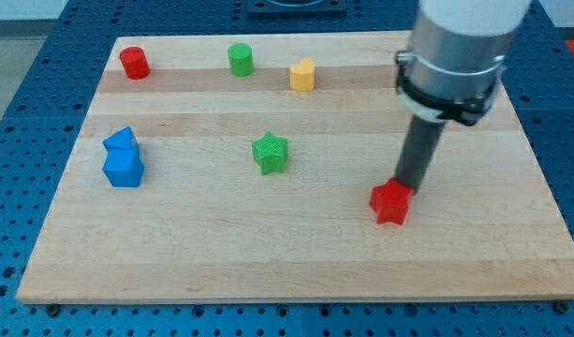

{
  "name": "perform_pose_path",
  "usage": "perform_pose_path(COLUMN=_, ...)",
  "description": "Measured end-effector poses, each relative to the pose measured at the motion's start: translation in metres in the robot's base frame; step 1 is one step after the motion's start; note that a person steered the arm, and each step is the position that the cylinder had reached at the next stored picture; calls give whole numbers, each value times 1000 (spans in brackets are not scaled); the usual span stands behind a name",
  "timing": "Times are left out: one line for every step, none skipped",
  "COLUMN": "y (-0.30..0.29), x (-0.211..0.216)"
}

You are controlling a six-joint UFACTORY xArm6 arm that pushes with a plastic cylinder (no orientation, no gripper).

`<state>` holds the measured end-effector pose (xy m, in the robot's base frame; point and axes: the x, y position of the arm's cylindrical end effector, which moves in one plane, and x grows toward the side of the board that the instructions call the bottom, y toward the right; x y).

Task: Slide the red star to the bottom left

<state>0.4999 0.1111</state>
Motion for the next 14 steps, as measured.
perform_pose_path(y=-41, x=11)
perform_pose_path(y=-56, x=15)
perform_pose_path(y=-25, x=15)
perform_pose_path(y=-2, x=9)
perform_pose_path(y=5, x=18)
perform_pose_path(y=4, x=45)
perform_pose_path(y=2, x=47)
perform_pose_path(y=-17, x=53)
perform_pose_path(y=-48, x=53)
perform_pose_path(y=-88, x=53)
perform_pose_path(y=-125, x=53)
perform_pose_path(y=-157, x=53)
perform_pose_path(y=-186, x=53)
perform_pose_path(y=-211, x=53)
